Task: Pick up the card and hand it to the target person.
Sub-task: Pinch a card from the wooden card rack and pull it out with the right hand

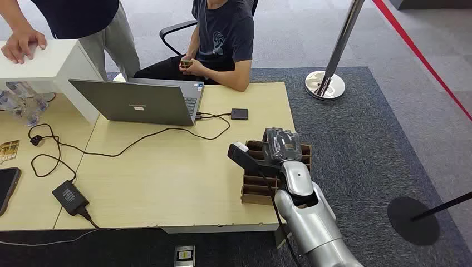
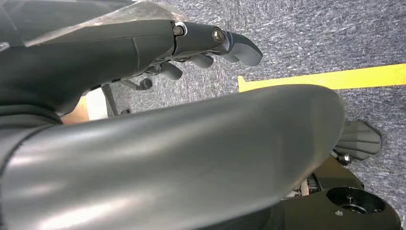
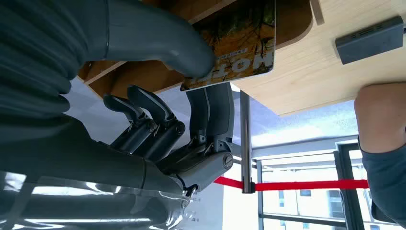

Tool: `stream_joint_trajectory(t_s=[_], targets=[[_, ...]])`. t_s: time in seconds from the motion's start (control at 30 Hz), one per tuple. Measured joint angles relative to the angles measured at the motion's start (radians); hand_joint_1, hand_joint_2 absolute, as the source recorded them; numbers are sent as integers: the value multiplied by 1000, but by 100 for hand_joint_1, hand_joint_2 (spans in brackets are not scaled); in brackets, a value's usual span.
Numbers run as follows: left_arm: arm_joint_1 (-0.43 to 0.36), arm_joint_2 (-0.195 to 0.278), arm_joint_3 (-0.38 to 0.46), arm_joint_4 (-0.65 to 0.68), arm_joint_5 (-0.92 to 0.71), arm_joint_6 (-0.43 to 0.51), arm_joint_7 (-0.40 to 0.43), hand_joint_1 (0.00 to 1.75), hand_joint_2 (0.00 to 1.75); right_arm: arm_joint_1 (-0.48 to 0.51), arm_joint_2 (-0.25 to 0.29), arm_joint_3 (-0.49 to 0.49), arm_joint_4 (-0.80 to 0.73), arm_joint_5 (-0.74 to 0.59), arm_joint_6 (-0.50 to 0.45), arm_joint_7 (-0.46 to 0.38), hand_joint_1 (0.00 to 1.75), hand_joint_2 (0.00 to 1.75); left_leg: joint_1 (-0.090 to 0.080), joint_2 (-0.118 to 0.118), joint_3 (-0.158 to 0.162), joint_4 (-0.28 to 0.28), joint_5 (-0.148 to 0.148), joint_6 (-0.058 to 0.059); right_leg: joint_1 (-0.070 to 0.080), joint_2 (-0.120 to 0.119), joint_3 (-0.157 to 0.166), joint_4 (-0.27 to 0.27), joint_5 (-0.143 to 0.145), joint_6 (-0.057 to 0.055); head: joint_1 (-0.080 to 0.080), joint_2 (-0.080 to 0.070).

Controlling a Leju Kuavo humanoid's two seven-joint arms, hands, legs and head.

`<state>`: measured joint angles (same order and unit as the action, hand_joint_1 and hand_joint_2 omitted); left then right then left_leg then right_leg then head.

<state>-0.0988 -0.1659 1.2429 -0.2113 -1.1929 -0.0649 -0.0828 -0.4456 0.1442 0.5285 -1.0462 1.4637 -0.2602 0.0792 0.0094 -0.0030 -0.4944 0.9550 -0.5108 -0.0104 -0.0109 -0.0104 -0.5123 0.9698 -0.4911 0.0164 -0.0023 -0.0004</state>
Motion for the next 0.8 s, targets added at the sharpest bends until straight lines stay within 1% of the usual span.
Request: stream_joint_trajectory(t_s=[0.8], targets=[[0,0,0,0,0,0,-1,0,0,2,0,-4,-2,2,1,-19,175,175,0,0,0,0,0,0,0,0,0,0,0,0,0,0]])
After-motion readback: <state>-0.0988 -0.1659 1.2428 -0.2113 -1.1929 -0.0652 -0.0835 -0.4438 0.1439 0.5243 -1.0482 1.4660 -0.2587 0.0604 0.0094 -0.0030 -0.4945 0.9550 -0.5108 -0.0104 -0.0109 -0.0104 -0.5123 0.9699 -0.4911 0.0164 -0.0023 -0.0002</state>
